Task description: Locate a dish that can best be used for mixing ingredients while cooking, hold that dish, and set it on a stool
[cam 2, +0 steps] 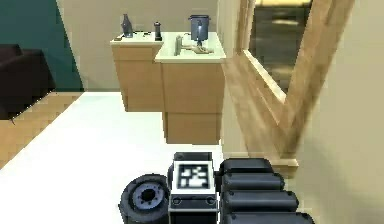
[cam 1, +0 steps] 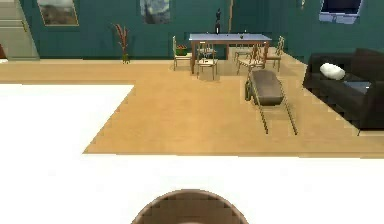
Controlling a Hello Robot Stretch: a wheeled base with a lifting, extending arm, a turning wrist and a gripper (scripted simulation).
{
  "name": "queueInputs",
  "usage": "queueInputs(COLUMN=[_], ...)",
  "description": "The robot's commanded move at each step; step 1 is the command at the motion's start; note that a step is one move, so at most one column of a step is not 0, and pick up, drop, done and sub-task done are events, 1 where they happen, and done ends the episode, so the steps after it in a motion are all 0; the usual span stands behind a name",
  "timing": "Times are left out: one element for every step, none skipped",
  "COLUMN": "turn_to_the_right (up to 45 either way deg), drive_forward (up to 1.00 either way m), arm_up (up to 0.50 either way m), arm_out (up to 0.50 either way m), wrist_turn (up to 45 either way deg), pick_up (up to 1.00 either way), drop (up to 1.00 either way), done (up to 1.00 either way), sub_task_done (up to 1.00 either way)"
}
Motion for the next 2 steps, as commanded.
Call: queueInputs(turn_to_the_right=[0.0, -45.0], drive_forward=[0.30, 0.00], arm_up=[0.00, 0.00], arm_out=[0.00, 0.00], wrist_turn=[0.0, 0.0], pick_up=[0.00, 0.00], drop=[0.00, 0.00], done=[0.00, 0.00], sub_task_done=[0.00, 0.00])
